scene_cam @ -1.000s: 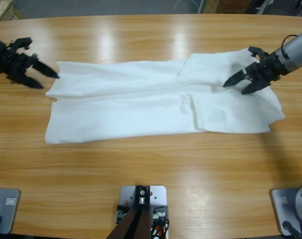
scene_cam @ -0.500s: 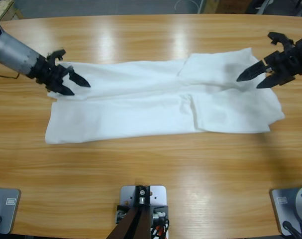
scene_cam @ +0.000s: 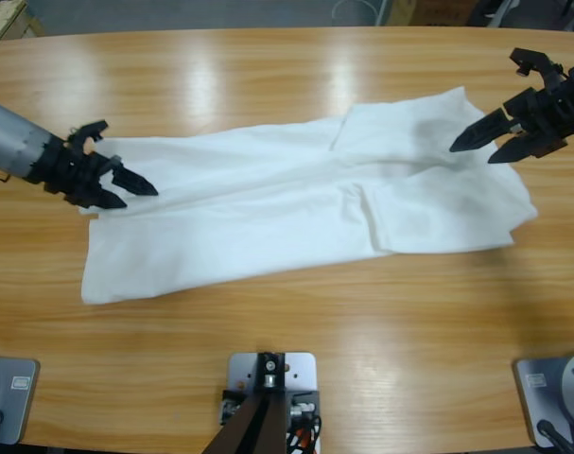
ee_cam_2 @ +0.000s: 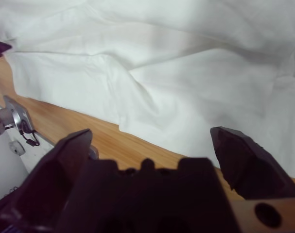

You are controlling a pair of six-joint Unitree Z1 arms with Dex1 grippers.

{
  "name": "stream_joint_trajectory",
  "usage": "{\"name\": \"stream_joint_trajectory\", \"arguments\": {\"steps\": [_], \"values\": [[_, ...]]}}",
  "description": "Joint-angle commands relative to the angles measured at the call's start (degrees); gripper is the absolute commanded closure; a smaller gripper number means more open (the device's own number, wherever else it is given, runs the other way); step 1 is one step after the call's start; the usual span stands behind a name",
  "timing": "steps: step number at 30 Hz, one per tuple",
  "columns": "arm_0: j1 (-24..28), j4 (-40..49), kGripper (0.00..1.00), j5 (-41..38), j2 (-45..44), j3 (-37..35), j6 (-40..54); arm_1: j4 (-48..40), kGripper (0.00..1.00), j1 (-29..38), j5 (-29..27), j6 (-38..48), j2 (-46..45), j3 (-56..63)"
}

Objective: Fold clothes

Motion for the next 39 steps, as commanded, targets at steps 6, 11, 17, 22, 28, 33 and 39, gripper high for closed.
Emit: {"name": "stream_joint_trajectory", "arguments": {"steps": [6, 11, 17, 22, 28, 33, 39], "values": [[1.51, -4.37, 0.110, 1.51, -3.94, 6.04, -1.04, 1.34, 0.000, 0.76, 0.76, -0.35, -3.47, 1.44], [1.91, -5.95, 0.110, 2.58, -2.11, 7.13, -3.16, 1.62, 0.000, 0.76, 0.44, -0.42, -4.49, 2.58], [2.95, -6.34, 0.110, 3.01, -0.32, 7.39, -4.82, 1.78, 0.000, 0.76, 0.46, -0.42, -4.37, 2.28], [4.72, -6.43, 0.110, 2.48, 0.16, 7.58, -5.49, 2.15, 0.000, 0.76, 0.44, -0.42, -4.47, 2.26], [6.25, -15.62, 0.110, -4.39, -12.04, 15.93, -5.19, 2.55, 0.000, 0.76, 1.19, 0.18, -6.07, 1.84], [8.05, -21.28, 0.110, -7.54, -20.43, 25.13, -6.45, 3.50, 0.000, 1.50, 0.91, 0.20, -6.95, 1.79], [8.03, -30.84, 0.110, -2.72, -21.92, 33.42, -18.86, 6.08, 0.000, 1.64, 0.61, -0.22, -9.66, 2.33]]}}
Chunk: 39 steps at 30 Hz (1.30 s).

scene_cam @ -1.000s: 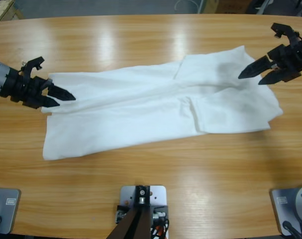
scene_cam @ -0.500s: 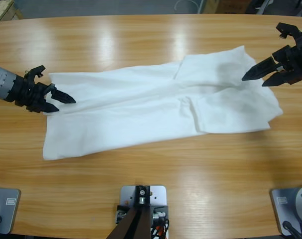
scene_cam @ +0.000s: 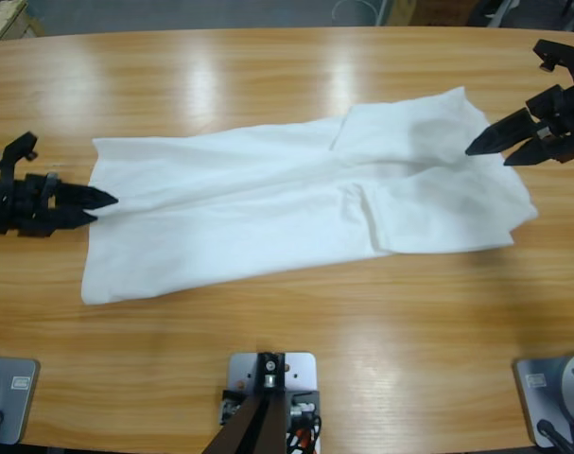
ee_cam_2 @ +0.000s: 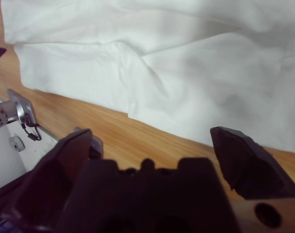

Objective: Fold clothes

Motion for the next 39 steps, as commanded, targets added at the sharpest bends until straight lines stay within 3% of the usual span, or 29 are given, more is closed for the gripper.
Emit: {"name": "stream_joint_trajectory", "arguments": {"steps": [1, 9, 13, 20, 31, 39], "values": [[0.52, -9.63, 0.110, 4.28, -2.30, 8.99, -11.65, 3.33, 0.000, 0.96, 0.31, -0.41, -4.05, 1.47], [0.73, -10.78, 0.110, 11.80, -0.93, 7.41, -15.34, 5.04, 0.000, 0.96, 0.27, -0.78, -7.12, 2.33], [0.11, -9.79, 0.110, 12.19, -1.07, 6.92, -16.52, 4.97, 0.000, 0.96, 0.45, -0.78, -7.03, 2.33], [-6.30, -10.72, 0.110, 14.88, 5.12, 7.41, -16.71, 4.53, 0.000, 0.96, 0.22, -1.02, -6.79, 2.26], [-6.65, -13.06, 0.109, 18.46, 11.85, 6.92, -16.92, 4.70, 0.000, 0.96, -0.20, -2.61, -5.38, 1.54], [-7.55, -19.35, 0.110, 17.32, 17.09, 7.13, -17.63, 5.49, 0.000, 0.87, -1.19, -3.98, -5.07, 0.84]]}}
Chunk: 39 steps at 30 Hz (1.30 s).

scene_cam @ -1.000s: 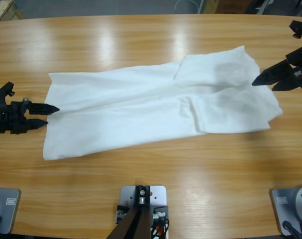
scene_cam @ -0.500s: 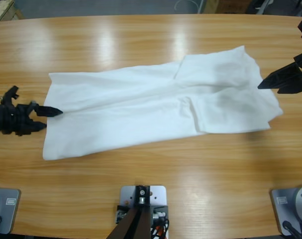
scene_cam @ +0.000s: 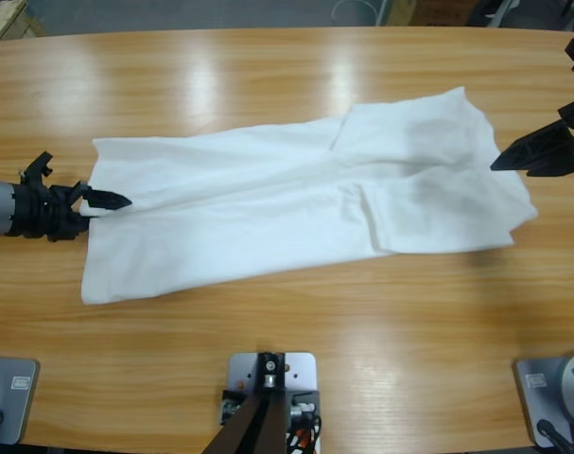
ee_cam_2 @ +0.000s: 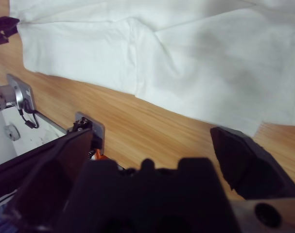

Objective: Fold clothes

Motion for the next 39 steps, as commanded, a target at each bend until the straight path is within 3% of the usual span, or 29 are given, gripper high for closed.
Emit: {"name": "stream_joint_trajectory", "arguments": {"steps": [1, 5, 8, 12, 15, 17, 19, 21, 22, 32, 37, 39], "values": [[-1.40, -4.79, 0.110, 0.58, 9.42, 2.40, -1.39, 1.01, 0.000, 0.58, -1.17, -1.67, 1.15, 0.08], [-3.09, -6.09, 0.119, 0.58, 11.09, 2.47, -2.24, 1.29, 0.000, 0.36, -1.41, -2.23, 1.78, -0.31], [-4.34, -7.02, 0.219, 0.58, 11.32, 3.65, -2.98, 1.34, 0.000, 0.16, -1.41, -2.32, 1.85, -0.38], [-4.34, -8.06, 0.230, 0.58, 11.60, 4.26, -3.19, 1.89, 0.000, 0.16, -1.41, -2.34, 1.87, -1.00], [-4.29, -8.50, 0.316, 0.58, 11.80, 4.00, -3.22, 2.24, 0.000, 0.16, -1.41, -2.50, 1.57, -1.00], [-4.30, -8.62, 0.410, 0.58, 11.90, 4.07, -3.22, 2.36, 0.000, 0.16, -1.41, -2.50, 1.43, -1.00], [-4.29, -8.67, 0.618, 0.58, 11.90, 4.19, -3.17, 2.54, 0.000, 0.16, -1.41, -2.50, 1.43, -1.08], [-4.29, -8.66, 0.942, 0.58, 11.90, 4.28, -3.15, 2.73, 0.000, 0.16, -1.41, -2.50, 1.30, -1.08], [-4.29, -8.66, 1.000, 0.58, 12.01, 4.26, -3.20, 2.80, 0.000, 0.16, -1.41, -2.50, 1.22, -1.14], [-4.30, -10.01, 1.000, -0.98, 10.97, 4.60, -2.73, 3.33, 0.000, 0.16, -1.53, -2.50, 0.46, -1.26], [-2.78, -10.61, 1.000, -0.98, -4.36, 5.56, -1.18, 3.05, 0.002, 0.16, -3.61, -2.79, 0.97, -1.08], [-1.67, -11.01, 1.000, -0.73, -5.90, 4.79, -1.08, 2.91, 0.023, 0.16, -3.54, -2.85, 1.25, -1.12]]}}
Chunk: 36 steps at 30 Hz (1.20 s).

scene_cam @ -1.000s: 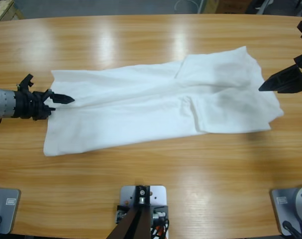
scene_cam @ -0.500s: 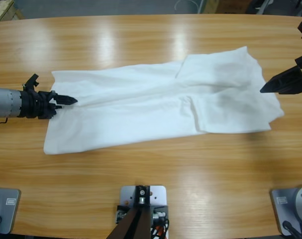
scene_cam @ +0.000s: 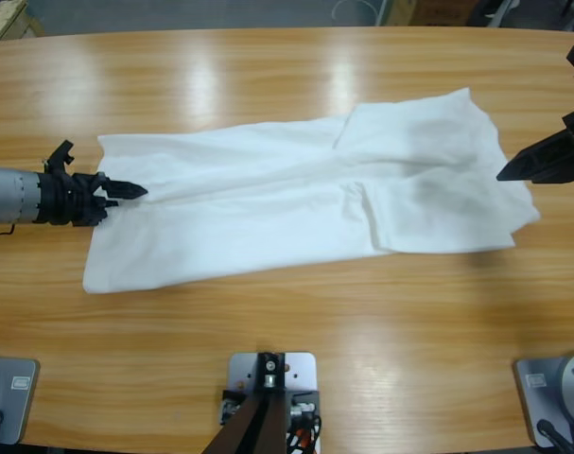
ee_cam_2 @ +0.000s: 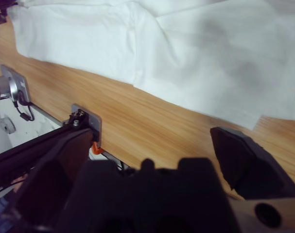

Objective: Fold clothes

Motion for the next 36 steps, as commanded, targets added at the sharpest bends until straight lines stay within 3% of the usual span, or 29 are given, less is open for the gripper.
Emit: {"name": "stream_joint_trajectory", "arguments": {"steps": [1, 3, 19, 22, 25, 26, 27, 28, 30, 31, 36], "values": [[1.72, -0.39, 1.000, -0.25, -9.26, 3.07, 1.47, 0.03, 0.092, 0.16, -2.27, -0.82, 1.15, -0.53], [1.72, -0.46, 1.000, -0.40, -8.73, 3.04, 1.58, 0.05, 0.180, 0.09, -2.12, -0.82, 1.08, -0.57], [1.28, -1.52, 1.000, -3.50, -3.05, 3.25, 2.70, 0.12, 0.188, -0.72, -1.50, -1.09, 1.19, -0.46], [2.56, -1.52, 1.000, -3.50, -2.93, 3.81, 2.32, 0.12, 0.175, -0.72, -1.27, -1.09, 1.23, -0.39], [4.53, -1.52, 1.000, -3.45, -5.18, 4.52, 2.55, 0.12, 0.076, -0.72, -1.13, -1.09, 1.26, -0.39], [5.32, -1.45, 0.922, -3.16, -7.04, 4.90, 2.55, 0.12, 0.073, -0.72, -1.06, -1.09, 1.26, -0.38], [6.17, -1.36, 0.655, -2.67, -9.24, 5.39, 2.53, 0.12, 0.073, -0.72, -1.06, -1.11, 1.26, -0.29], [6.66, -0.85, 0.474, -1.93, -11.14, 5.73, 2.53, 0.12, 0.073, -0.72, -1.01, -1.09, 1.26, -0.24], [7.15, 0.86, 0.293, -1.14, -13.71, 6.12, 2.53, 0.03, 0.073, -0.72, -0.85, -1.09, 1.26, -0.11], [7.54, 1.70, 0.252, -1.02, -14.45, 6.24, 2.48, -0.04, 0.073, -0.72, -0.73, -1.14, 1.30, -0.04], [7.61, 2.61, 0.255, -0.42, -12.14, 6.22, 0.81, -0.06, 0.073, -0.72, -0.53, -1.16, 1.03, 0.13]]}}
